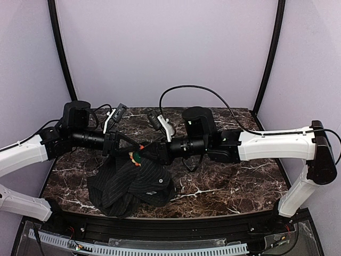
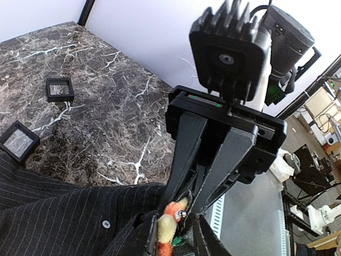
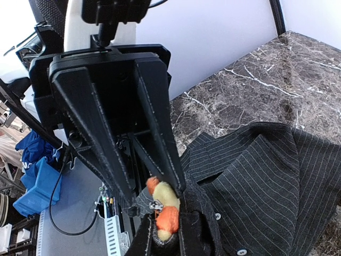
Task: Remove the brooch from the garment
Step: Pass from the right arm to the left, then pass from the left arm to the right
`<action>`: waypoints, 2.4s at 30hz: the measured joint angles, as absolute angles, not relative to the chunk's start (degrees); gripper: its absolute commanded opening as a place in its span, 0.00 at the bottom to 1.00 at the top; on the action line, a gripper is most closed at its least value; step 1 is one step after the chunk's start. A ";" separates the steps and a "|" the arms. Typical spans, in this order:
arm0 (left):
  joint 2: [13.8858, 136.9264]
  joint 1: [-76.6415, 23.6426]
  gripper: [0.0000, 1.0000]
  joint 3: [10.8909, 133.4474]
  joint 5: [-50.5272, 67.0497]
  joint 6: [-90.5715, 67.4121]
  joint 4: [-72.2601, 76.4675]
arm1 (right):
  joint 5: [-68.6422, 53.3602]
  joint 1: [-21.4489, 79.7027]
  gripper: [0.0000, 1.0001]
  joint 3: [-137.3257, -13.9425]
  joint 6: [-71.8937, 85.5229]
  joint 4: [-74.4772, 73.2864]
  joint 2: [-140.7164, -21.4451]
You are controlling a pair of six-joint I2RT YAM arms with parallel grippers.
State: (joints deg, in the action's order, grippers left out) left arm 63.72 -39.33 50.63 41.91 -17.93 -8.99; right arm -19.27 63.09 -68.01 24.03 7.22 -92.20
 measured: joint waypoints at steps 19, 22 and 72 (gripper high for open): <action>64.18 -39.11 0.01 50.63 42.11 -18.39 -8.91 | -19.22 63.18 0.00 -67.90 23.83 6.70 -91.92; 64.34 -39.11 0.01 50.63 42.15 -18.39 -8.88 | -19.18 63.18 0.00 -67.90 23.81 6.48 -91.92; 60.93 -39.13 0.92 48.07 37.91 -17.43 -7.79 | -19.35 60.88 0.00 -61.45 28.51 16.78 -90.48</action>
State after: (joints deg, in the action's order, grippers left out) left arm 60.93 -39.13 48.07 37.91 -17.43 -7.79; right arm -19.35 60.88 -61.45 28.51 16.78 -90.48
